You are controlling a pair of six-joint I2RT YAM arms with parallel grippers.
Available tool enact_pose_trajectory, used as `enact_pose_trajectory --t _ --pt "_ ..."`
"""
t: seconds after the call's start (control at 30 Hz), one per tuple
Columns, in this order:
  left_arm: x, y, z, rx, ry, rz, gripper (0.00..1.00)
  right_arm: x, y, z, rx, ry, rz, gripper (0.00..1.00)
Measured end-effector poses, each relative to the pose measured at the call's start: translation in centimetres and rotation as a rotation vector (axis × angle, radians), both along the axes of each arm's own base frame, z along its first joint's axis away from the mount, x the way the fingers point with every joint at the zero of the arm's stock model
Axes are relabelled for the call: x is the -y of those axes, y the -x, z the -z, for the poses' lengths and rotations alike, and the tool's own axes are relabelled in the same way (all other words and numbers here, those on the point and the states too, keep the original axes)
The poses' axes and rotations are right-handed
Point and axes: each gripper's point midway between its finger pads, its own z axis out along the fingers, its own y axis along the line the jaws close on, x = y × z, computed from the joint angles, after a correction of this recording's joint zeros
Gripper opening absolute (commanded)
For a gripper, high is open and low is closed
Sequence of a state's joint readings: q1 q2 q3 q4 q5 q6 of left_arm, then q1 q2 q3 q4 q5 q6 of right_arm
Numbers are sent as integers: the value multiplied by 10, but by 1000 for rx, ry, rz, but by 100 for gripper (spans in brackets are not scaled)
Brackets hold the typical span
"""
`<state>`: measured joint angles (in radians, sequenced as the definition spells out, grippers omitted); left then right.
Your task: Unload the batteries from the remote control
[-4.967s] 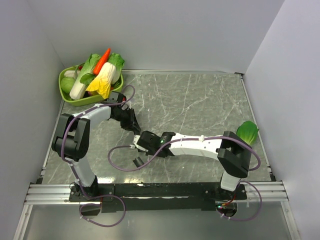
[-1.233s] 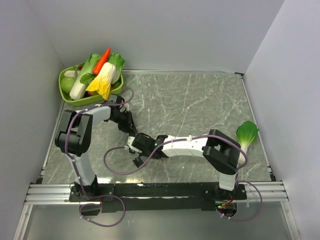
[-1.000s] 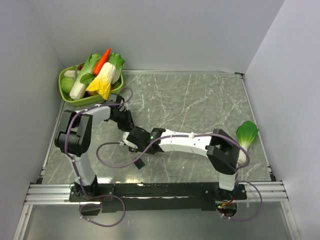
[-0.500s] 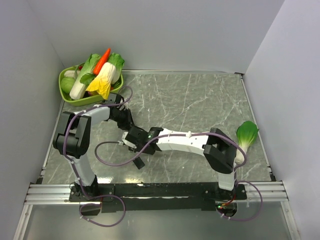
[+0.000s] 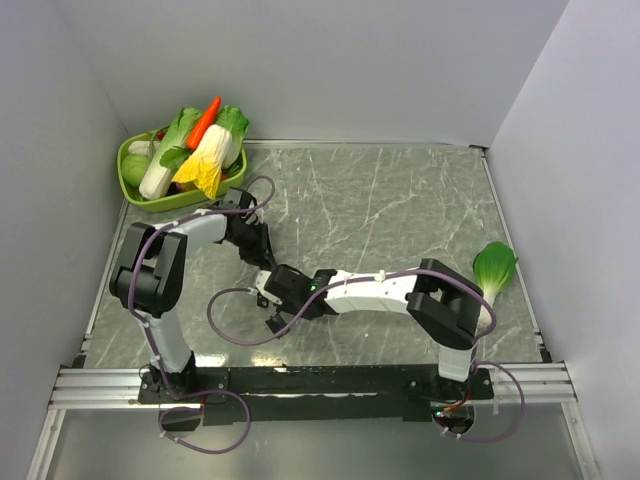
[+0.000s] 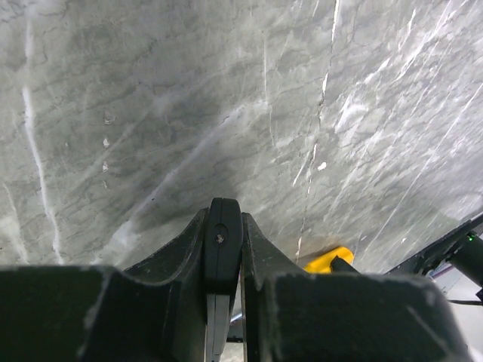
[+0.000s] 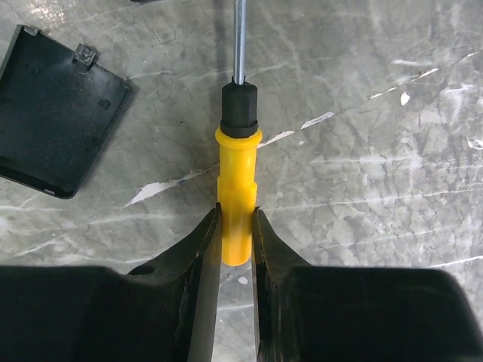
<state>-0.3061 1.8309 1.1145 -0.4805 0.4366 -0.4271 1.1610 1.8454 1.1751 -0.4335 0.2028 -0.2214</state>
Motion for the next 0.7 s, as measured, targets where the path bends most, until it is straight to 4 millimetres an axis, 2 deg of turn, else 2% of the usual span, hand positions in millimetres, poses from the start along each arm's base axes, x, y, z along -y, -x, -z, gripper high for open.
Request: enact_pose_trajectory --t 0.3,0.4,0.5,0.7 --pt "0 -1 0 11 1 8 1 -1 -1 0 18 -57 13 0" --pt "-2 -3 0 16 -12 9 1 -3 -2 0 23 -71 13 16" --pt "-4 -4 -1 21 -27 8 1 -5 -2 0 31 -97 11 25" --pt "-7 -11 -3 34 -64 -1 1 -9 -4 0 22 -166 12 33"
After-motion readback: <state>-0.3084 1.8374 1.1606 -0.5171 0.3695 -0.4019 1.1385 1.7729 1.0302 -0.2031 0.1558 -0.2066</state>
